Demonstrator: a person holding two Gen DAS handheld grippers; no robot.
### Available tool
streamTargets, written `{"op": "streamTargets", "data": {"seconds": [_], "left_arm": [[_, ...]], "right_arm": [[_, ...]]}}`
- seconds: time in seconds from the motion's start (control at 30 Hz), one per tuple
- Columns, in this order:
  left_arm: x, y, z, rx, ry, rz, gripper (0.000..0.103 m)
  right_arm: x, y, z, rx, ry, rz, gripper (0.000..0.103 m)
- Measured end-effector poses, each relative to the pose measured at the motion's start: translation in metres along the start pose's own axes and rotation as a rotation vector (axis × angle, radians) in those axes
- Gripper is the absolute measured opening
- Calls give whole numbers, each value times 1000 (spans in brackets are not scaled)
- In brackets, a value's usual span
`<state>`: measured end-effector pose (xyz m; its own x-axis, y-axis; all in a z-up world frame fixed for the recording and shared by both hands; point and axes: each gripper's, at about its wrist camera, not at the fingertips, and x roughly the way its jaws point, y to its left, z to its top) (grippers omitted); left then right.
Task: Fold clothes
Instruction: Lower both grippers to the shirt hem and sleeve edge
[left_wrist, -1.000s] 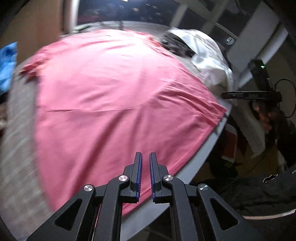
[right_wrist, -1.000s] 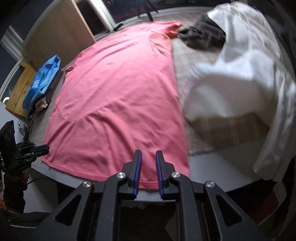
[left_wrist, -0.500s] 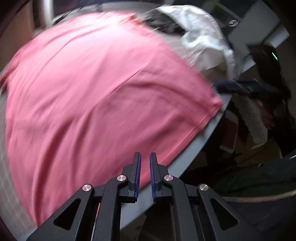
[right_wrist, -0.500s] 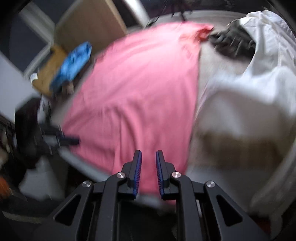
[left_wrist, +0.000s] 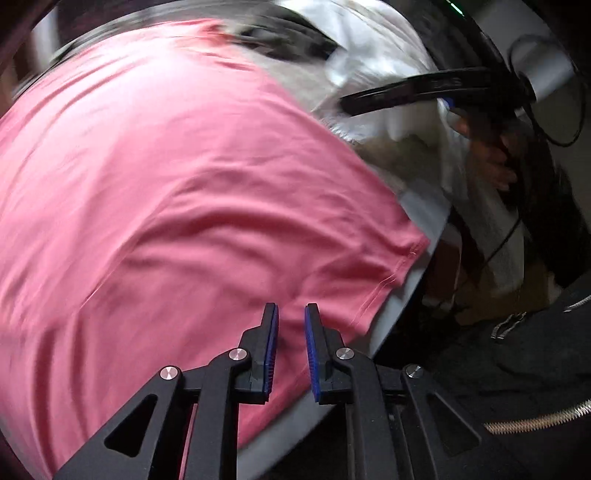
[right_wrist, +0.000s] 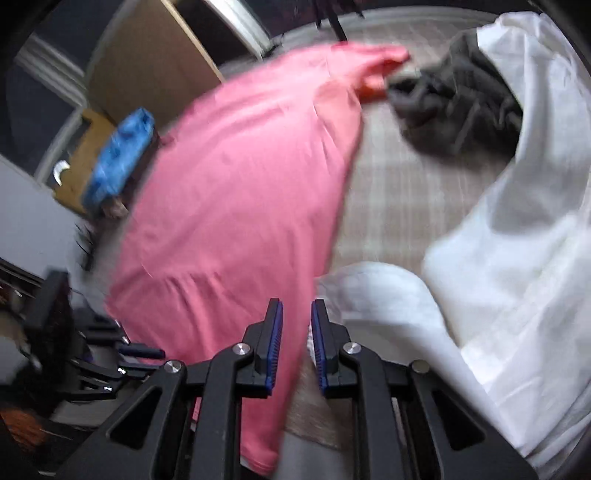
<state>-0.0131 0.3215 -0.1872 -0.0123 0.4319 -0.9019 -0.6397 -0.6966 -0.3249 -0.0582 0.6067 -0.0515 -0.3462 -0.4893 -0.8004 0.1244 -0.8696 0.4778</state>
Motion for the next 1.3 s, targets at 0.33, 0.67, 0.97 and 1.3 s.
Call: {"op": "streamTargets", "data": {"seconds": [0.33,0.67,0.97,1.3], "left_arm": [[-144,131,-106,-474,-211,269,23],[-135,180,-158,-476,-306,246,23],[-145,216,-172,-460,-347,146,23],[-137,237,-183,-490,-338,93,23]], "right_arm": [[-9,134,98,-266,-66,69,48],[190,326,248,-498,5,19,48],[395,366,310,-455,186,-209,48],[438,375,320,-467,262,-270,53]]}}
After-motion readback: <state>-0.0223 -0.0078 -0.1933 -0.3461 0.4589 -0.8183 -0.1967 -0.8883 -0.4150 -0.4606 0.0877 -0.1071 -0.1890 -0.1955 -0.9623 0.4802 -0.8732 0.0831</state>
